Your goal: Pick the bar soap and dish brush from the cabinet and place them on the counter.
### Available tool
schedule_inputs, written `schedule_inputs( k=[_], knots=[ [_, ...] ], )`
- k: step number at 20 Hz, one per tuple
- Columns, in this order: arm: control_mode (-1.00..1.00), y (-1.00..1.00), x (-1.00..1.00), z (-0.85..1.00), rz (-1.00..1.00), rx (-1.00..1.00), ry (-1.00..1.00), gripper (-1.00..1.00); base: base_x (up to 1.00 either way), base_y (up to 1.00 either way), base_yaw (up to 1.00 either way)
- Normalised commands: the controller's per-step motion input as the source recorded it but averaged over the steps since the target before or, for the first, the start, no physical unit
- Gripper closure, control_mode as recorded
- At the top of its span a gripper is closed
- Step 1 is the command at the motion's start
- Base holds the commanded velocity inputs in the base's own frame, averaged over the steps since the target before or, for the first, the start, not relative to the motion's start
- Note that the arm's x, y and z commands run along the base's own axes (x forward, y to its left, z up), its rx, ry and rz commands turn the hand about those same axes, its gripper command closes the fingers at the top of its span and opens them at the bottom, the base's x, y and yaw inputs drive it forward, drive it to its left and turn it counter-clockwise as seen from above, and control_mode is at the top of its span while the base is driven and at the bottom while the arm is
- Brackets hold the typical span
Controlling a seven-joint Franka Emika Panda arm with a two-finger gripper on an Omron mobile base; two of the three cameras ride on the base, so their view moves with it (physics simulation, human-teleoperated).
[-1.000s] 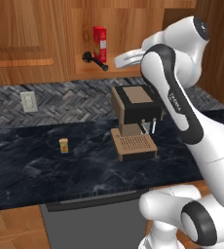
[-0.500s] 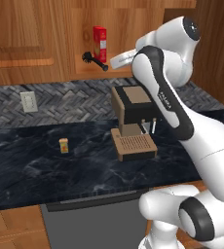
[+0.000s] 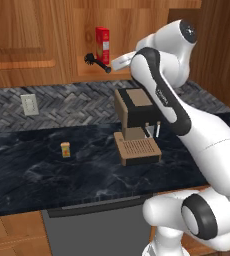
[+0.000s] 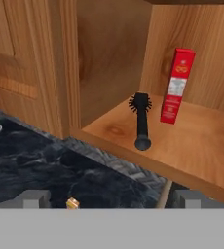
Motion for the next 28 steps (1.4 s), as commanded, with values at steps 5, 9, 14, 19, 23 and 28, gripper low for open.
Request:
schedule_inputs(
  k=[5,9,14,19,23,28],
  knots=[
    [-1.0,-0.02,0.34,-0.14,-0.07,0.0,0.0,-1.0,0.0,0.0,0.0],
    [-1.0,0.0,0.35,-0.12,-0.07,0.0,0.0,-1.0,0.0,0.0,0.0],
    [-1.0,0.03,0.36,-0.01,-0.03,0.0,0.0,-1.0,0.0,0.0,0.0],
    [-1.0,0.02,0.44,0.0,0.0,0.03,0.0,-1.0,0.0,0.0,0.0],
    [-1.0,0.08,0.5,-0.02,0.0,0.0,0.01,-1.0,0.0,0.0,0.0],
    [-1.0,0.17,0.48,0.0,0.0,0.0,0.09,-1.0,0.0,0.0,0.0]
  ],
)
